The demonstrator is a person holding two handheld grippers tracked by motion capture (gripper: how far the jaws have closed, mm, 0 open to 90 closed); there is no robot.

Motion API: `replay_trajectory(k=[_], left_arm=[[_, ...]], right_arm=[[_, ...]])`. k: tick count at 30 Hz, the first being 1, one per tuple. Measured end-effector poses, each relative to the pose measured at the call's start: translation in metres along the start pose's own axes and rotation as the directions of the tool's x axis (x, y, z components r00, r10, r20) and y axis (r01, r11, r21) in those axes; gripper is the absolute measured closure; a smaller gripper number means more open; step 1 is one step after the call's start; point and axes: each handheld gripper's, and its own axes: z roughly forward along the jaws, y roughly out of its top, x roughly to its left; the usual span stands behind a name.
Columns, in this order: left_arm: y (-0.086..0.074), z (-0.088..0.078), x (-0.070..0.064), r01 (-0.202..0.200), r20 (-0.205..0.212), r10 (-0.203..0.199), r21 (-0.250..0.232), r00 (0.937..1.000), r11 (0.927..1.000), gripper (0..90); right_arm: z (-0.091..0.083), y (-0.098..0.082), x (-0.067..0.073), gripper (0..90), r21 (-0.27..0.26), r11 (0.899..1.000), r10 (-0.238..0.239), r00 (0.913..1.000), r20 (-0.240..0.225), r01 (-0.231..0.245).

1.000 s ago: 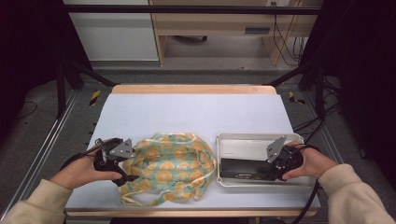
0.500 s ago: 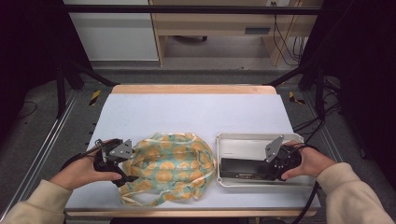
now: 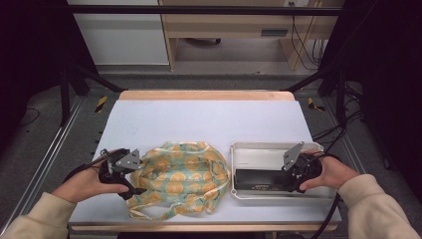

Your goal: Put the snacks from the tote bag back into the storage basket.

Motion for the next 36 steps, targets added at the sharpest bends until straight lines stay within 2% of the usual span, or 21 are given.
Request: replay_trajectory(k=[5,10,14,16,20,36], left_arm=[[0.001,-0.001,0.0,-0.002,-0.001,0.002,-0.002,1.0,1.0,9.3],[0.002,-0.002,-0.001,-0.004,-0.005,0.004,-0.002,1.0,1.0,9.2],[0.002,-0.002,-0.001,-0.004,-0.004,0.004,-0.004,1.0,1.0,9.1],[0.002,-0.002,0.0,-0.004,-0.004,0.004,-0.002,1.0,1.0,9.1],[0.001,-0.002,0.0,-0.002,-0.003,0.002,-0.002,1.0,1.0,9.0],[0.0,-0.003,-0.002,0.002,-0.002,-0.002,-0.008,1.0,1.0,8.8]], right_arm=[[-0.004,0.001,0.002,17.8,-0.013,1.0,0.015,0.9997,0.019,-0.014],[-0.007,0.001,0.003,14.6,-0.02,1.0,0.023,0.9985,0.05,-0.022],[-0.01,-0.001,0.004,13.0,-0.033,0.998,0.048,0.9974,0.054,-0.046],[-0.011,-0.001,0.004,12.1,-0.039,0.999,0.037,0.9975,0.06,-0.034],[-0.013,-0.001,0.006,9.7,-0.051,0.998,0.047,0.9965,0.069,-0.044],[-0.021,-0.003,0.011,7.9,-0.084,0.994,0.071,0.9938,0.086,-0.063]])
